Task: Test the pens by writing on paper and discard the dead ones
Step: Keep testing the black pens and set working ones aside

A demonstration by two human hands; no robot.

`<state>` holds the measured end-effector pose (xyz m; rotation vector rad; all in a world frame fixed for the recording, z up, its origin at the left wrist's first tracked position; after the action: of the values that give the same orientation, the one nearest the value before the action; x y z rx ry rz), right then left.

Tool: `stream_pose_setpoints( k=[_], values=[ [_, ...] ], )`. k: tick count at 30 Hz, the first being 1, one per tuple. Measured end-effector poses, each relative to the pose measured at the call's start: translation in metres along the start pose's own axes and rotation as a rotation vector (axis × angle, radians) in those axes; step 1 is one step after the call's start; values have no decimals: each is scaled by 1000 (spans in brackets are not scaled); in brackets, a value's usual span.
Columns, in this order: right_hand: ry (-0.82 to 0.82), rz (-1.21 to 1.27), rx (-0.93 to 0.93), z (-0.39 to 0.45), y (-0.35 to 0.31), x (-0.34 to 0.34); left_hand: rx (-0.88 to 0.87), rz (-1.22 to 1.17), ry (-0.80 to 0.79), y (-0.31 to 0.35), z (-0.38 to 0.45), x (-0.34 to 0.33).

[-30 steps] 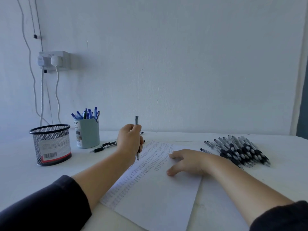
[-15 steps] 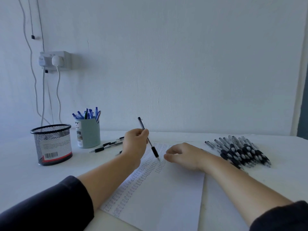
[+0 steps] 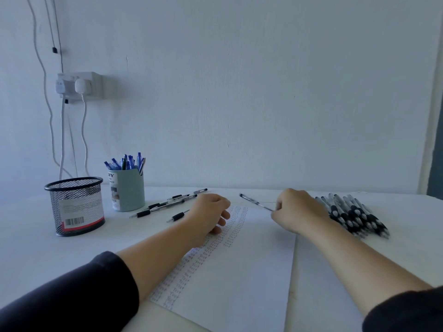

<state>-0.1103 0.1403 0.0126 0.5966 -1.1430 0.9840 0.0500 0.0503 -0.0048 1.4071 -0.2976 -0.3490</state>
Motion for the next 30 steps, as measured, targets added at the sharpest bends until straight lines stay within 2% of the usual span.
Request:
stream_pose_setpoints(
  k=[3, 6, 12, 16, 19, 21, 23, 26, 30],
  values=[
    [-16, -118, -150, -1, 17, 0, 11, 30, 10, -2, 3, 3],
    [-18, -213, -205, -2, 24, 0, 19, 60, 6, -2, 4, 4],
    [-10, -398, -167, -3, 21, -7, 8, 69, -4, 1, 3, 5],
    [-18, -340, -60, -2, 13, -6, -85, 82, 91, 10, 9, 19],
    [-112, -97, 160, 0, 1, -13, -244, 326, 270, 18, 19, 45],
    [-202, 69, 261, -3, -11, -16, -285, 516, 322, 16, 25, 61],
    [-305, 169, 277, -6, -20, -20, -222, 688, 256, 8, 32, 71],
    [-399, 182, 283, -7, -24, -24, -116, 955, 117, -8, 42, 74],
    [-401, 182, 276, -6, -21, -24, -141, 1105, 125, -9, 44, 72]
  ],
)
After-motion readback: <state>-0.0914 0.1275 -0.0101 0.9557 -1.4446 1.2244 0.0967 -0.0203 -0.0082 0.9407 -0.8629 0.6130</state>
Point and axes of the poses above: each hand's wrist, its own z-axis towards the middle knuckle, its own x-axis out of the back of the hand, y = z × x, the point moved 2 cm from there along z, towards the middle knuckle, and after that the axes turned 14 degrees about -z, right-handed, at the moved point
